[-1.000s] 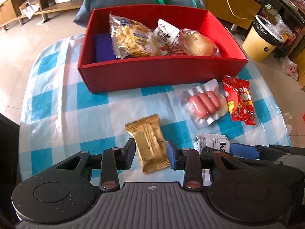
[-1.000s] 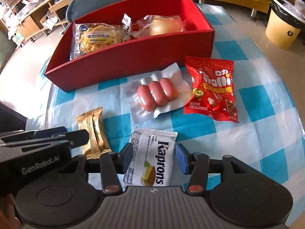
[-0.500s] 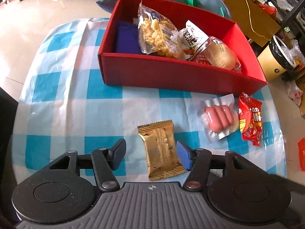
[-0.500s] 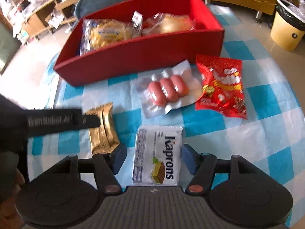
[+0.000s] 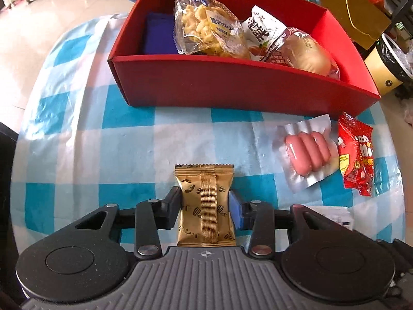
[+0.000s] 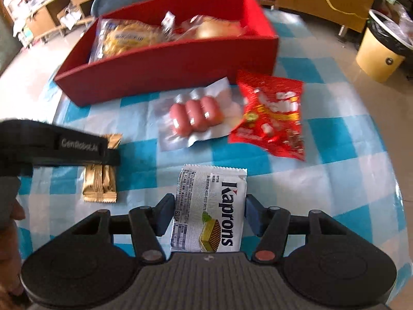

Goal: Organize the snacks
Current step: 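Lift the Kaprons wafer with the right tool while the left tool regrips the gold packet, then carry the gold packet and Kaprons wafer over the red box, then lower both snacks into the red box and open both tools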

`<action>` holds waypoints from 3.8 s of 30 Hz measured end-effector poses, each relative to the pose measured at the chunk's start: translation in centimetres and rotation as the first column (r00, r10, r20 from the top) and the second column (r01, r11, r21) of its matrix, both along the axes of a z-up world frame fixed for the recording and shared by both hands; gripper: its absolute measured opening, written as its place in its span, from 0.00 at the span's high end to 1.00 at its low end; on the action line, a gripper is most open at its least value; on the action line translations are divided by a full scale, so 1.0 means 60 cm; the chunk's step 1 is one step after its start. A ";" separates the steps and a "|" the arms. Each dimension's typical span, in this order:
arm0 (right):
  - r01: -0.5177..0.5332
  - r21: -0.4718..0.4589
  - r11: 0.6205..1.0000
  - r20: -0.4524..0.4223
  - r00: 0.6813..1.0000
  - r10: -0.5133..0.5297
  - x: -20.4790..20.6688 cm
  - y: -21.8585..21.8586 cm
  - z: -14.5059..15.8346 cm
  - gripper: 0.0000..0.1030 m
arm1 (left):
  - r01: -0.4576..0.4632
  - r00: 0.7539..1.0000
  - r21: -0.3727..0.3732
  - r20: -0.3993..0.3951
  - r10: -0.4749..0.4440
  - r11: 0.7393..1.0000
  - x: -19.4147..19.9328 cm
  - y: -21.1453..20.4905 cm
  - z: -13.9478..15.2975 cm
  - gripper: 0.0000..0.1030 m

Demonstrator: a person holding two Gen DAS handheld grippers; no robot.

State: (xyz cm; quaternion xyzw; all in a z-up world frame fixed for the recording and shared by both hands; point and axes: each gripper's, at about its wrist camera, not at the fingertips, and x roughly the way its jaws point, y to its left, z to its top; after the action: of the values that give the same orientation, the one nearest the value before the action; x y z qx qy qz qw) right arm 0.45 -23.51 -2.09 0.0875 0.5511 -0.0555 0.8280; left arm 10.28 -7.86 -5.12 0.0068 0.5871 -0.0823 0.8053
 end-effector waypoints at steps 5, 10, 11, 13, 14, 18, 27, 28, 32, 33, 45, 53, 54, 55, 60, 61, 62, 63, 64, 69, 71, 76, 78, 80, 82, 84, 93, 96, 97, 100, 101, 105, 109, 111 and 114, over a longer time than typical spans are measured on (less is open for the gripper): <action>0.022 0.013 1.000 0.042 0.999 -0.023 0.000 -0.015 0.022 0.49 | 0.030 1.000 -0.013 0.002 -0.030 0.999 -0.013 0.002 0.006 0.54; 0.016 0.018 1.000 0.077 0.997 -0.017 0.011 -0.012 0.041 0.49 | 0.064 0.997 -0.025 0.050 -0.062 0.998 -0.029 0.008 0.029 0.54; 0.015 0.015 1.000 0.082 0.997 -0.016 0.013 -0.011 0.043 0.49 | 0.068 0.996 -0.027 0.060 -0.066 0.997 -0.032 0.005 0.036 0.54; 0.013 0.014 1.000 0.093 0.996 -0.014 0.018 -0.009 0.048 0.49 | 0.077 0.994 -0.033 0.085 -0.074 0.996 -0.037 0.004 0.050 0.54; 0.013 0.015 1.000 0.098 0.995 -0.014 0.019 -0.009 0.051 0.49 | 0.083 0.992 -0.036 0.095 -0.079 0.996 -0.038 0.003 0.055 0.54; 0.010 0.012 1.000 0.127 0.992 -0.011 0.029 -0.008 0.068 0.49 | 0.103 0.987 -0.042 0.129 -0.096 0.994 -0.038 -0.003 0.074 0.54; 0.009 0.007 1.000 0.179 0.984 -0.010 0.065 -0.012 0.097 0.49 | 0.082 0.981 -0.036 0.178 -0.074 0.996 -0.012 -0.003 0.095 0.54; 0.007 0.006 1.000 0.184 0.983 -0.008 0.069 -0.011 0.101 0.49 | 0.079 0.980 -0.035 0.184 -0.071 0.996 -0.008 -0.003 0.097 0.54; 0.000 -0.001 1.000 0.199 0.980 0.000 0.087 -0.012 0.110 0.49 | 0.073 0.978 -0.038 0.197 -0.064 0.997 0.003 -0.005 0.106 0.54; -0.002 -0.003 1.000 0.201 0.980 0.002 0.092 -0.012 0.111 0.49 | 0.072 0.978 -0.038 0.200 -0.063 0.997 0.006 -0.005 0.108 0.54; -0.020 -0.013 1.000 0.225 0.974 0.023 0.140 -0.014 0.125 0.49 | 0.063 0.972 -0.032 0.229 -0.054 0.998 0.043 -0.013 0.126 0.54; -0.038 -0.018 0.999 0.237 0.971 0.041 0.176 -0.013 0.130 0.49 | 0.046 0.968 -0.022 0.249 -0.039 0.999 0.075 -0.015 0.136 0.54; -0.038 -0.018 0.999 0.238 0.970 0.041 0.181 -0.014 0.130 0.49 | 0.043 0.967 -0.021 0.250 -0.037 0.999 0.079 -0.015 0.136 0.54; -0.039 -0.019 0.999 0.240 0.970 0.042 0.186 -0.015 0.131 0.49 | 0.042 0.967 -0.020 0.252 -0.036 0.999 0.083 -0.016 0.136 0.54; -0.041 -0.022 0.999 0.240 0.970 0.045 0.204 -0.018 0.130 0.49 | 0.035 0.965 -0.011 0.259 -0.031 0.999 0.103 -0.020 0.137 0.54; -0.041 -0.023 0.999 0.240 0.970 0.045 0.210 -0.019 0.129 0.49 | 0.033 0.965 -0.009 0.259 -0.030 0.999 0.106 -0.020 0.137 0.54; -0.041 -0.024 0.999 0.240 0.970 0.046 0.215 -0.020 0.129 0.49 | 0.032 0.965 -0.007 0.259 -0.029 0.999 0.111 -0.021 0.137 0.54; -0.041 -0.024 0.999 0.239 0.970 0.046 0.221 -0.021 0.129 0.49 | 0.031 0.965 -0.006 0.260 -0.028 1.000 0.115 -0.023 0.137 0.54; -0.040 -0.023 0.999 0.239 0.970 0.045 0.227 -0.022 0.129 0.49 | 0.029 0.965 -0.006 0.260 -0.026 1.000 0.120 -0.024 0.137 0.54; -0.038 -0.021 0.999 0.238 0.970 0.042 0.252 -0.030 0.124 0.49 | 0.026 0.964 0.004 0.265 -0.026 1.000 0.140 -0.030 0.135 0.54; -0.038 -0.021 0.999 0.236 0.971 0.042 0.257 -0.032 0.122 0.49 | 0.025 0.964 0.009 0.264 -0.026 1.000 0.148 -0.033 0.133 0.54; -0.040 -0.021 0.999 0.223 0.974 0.044 0.284 -0.038 0.107 0.49 | 0.019 0.967 0.024 0.253 -0.024 1.000 0.165 -0.038 0.120 0.54; -0.040 -0.019 0.999 0.218 0.975 0.043 0.290 -0.039 0.099 0.49 | 0.014 0.969 0.028 0.246 -0.020 1.000 0.171 -0.039 0.115 0.54; -0.042 -0.016 0.999 0.213 0.976 0.045 0.296 -0.040 0.093 0.49 | 0.009 0.971 0.033 0.239 -0.017 0.999 0.177 -0.040 0.111 0.54; -0.044 -0.015 0.999 0.207 0.977 0.046 0.302 -0.040 0.087 0.49 | 0.006 0.972 0.040 0.236 -0.015 0.999 0.182 -0.041 0.106 0.55; -0.045 -0.017 0.999 0.202 0.978 0.047 0.306 -0.039 0.083 0.49 | 0.004 0.972 0.046 0.233 -0.015 0.999 0.185 -0.042 0.103 0.55; -0.053 -0.014 0.998 0.178 0.982 0.055 0.317 -0.039 0.064 0.49 | -0.007 0.976 0.062 0.218 -0.007 0.998 0.196 -0.044 0.088 0.55; -0.057 -0.020 0.998 0.173 0.983 0.060 0.321 -0.037 0.057 0.49 | -0.012 0.978 0.066 0.211 -0.002 0.998 0.199 -0.044 0.082 0.54; -0.058 -0.022 0.998 0.172 0.983 0.061 0.321 -0.037 0.056 0.49 | -0.013 0.978 0.065 0.208 0.000 0.998 0.200 -0.043 0.080 0.54; -0.064 -0.023 0.998 0.171 0.983 0.067 0.324 -0.037 0.052 0.49 | -0.013 0.978 0.071 0.208 -0.002 0.997 0.201 -0.045 0.077 0.53; -0.066 -0.021 0.998 0.169 0.983 0.069 0.324 -0.038 0.051 0.49 | -0.013 0.978 0.074 0.209 -0.003 0.997 0.201 -0.046 0.077 0.53; -0.064 -0.017 0.998 0.165 0.984 0.066 0.327 -0.039 0.047 0.49 | -0.015 0.978 0.073 0.209 0.000 0.997 0.203 -0.045 0.076 0.50; -0.062 -0.020 0.998 0.161 0.985 0.064 0.327 -0.041 0.045 0.48 | -0.015 0.978 0.071 0.206 0.000 0.997 0.203 -0.044 0.076 0.47; -0.061 -0.026 0.998 0.160 0.985 0.064 0.327 -0.042 0.045 0.48 | -0.024 0.977 0.087 0.211 0.005 0.996 0.203 -0.042 0.076 0.38; -0.055 -0.028 0.998 0.155 0.986 0.059 0.328 -0.044 0.045 0.43 | -0.026 0.977 0.084 0.212 0.008 0.996 0.204 -0.037 0.077 0.34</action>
State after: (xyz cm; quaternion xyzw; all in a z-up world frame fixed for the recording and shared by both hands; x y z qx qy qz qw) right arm 20.11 -26.16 0.58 0.0661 0.4861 -0.0313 0.8708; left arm 22.50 -10.06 -0.53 0.0454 0.5014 -0.0486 0.8627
